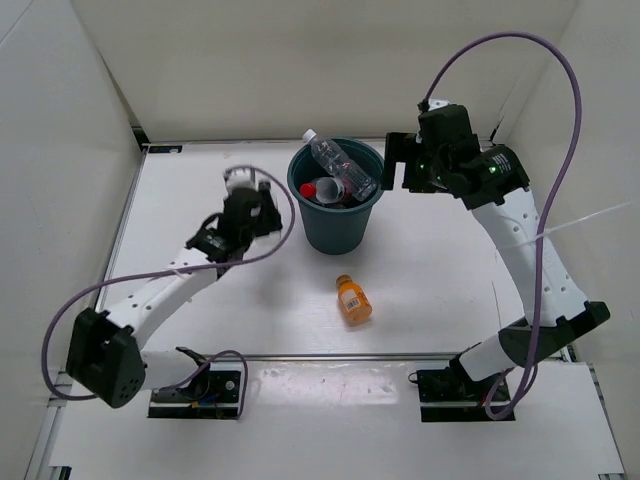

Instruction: Put the plastic bottles in the bin

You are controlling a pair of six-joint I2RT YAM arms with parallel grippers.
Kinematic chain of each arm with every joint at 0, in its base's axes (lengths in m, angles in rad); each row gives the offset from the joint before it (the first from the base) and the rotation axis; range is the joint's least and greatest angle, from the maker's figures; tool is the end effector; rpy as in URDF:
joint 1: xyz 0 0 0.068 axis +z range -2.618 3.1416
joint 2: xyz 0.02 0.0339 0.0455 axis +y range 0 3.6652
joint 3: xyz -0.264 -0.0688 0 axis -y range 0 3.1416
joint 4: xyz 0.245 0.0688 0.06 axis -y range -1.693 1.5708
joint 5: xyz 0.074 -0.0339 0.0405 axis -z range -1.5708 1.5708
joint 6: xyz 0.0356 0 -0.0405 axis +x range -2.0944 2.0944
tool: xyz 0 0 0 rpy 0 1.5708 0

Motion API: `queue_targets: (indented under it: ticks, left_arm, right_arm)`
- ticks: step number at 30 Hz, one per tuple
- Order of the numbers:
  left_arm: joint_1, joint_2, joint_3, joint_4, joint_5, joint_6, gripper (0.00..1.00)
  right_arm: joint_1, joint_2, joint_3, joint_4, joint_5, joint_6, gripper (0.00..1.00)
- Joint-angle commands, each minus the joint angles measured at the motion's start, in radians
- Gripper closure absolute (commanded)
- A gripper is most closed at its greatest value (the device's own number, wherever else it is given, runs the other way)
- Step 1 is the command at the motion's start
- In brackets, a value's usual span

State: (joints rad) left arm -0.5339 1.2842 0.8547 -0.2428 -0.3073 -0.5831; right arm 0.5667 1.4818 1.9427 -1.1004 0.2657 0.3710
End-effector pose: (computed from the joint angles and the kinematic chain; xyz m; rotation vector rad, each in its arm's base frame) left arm 0.2444 -0.1320 0.2520 -0.2197 2.2092 -0.2749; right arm 0.2381 0.1404 0.4745 -0.0676 2.1932 0.2361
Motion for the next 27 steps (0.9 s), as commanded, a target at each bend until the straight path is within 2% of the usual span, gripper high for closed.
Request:
queue_targets:
  ticks: [1, 3, 4, 6, 7, 11, 16, 17, 19, 21, 27]
  left_arm:
    - [-0.009, -0.069, 0.257, 0.005, -0.165, 0.161, 0.47]
    - [-0.009, -0.031, 0.376, 0.005, -0.165, 0.250, 0.47]
    - [-0.018, -0.002, 0.502, 0.005, -0.133, 0.270, 0.47]
    - [-0.027, 0.107, 0.622, 0.005, -0.092, 0.295, 0.47]
    - [-0.043, 0.148, 0.732, 0.005, -0.048, 0.295, 0.47]
    - [-0.093, 0.358, 0.904, 0.005, 0.026, 0.316, 0.45]
    - [-0.162, 0.400, 0.877, 0.005, 0.082, 0.261, 0.44]
    - [-0.172, 0.400, 0.845, 0.005, 0.082, 0.250, 0.40]
    - [-0.184, 0.400, 0.816, 0.005, 0.082, 0.230, 0.26]
    - [-0.184, 0.400, 0.807, -0.007, 0.100, 0.230, 0.00]
    - [-0.202, 0.308, 0.897, -0.007, 0.050, 0.290, 0.00]
  right_arm:
    - [-0.075, -0.008, -0.025, 0.004, -0.058, 0.065, 0.00]
    - [-0.105, -0.017, -0.053, 0.004, -0.088, 0.083, 0.00]
    - [-0.132, -0.017, -0.062, 0.004, -0.103, 0.083, 0.00]
    - [-0.159, -0.017, -0.071, 0.004, -0.135, 0.111, 0.00]
    - [-0.178, -0.017, -0.083, 0.004, -0.161, 0.111, 0.00]
    - [-0.212, -0.017, -0.093, 0.004, -0.200, 0.129, 0.00]
    - [-0.241, -0.041, -0.123, 0.004, -0.200, 0.129, 0.00]
    - [-0.241, -0.055, -0.132, 0.004, -0.200, 0.129, 0.00]
    - [-0.260, -0.070, -0.169, 0.013, -0.200, 0.129, 0.00]
    - [-0.271, -0.083, -0.192, 0.013, -0.200, 0.129, 0.00]
    - [-0.294, -0.115, -0.255, 0.022, -0.200, 0.147, 0.00]
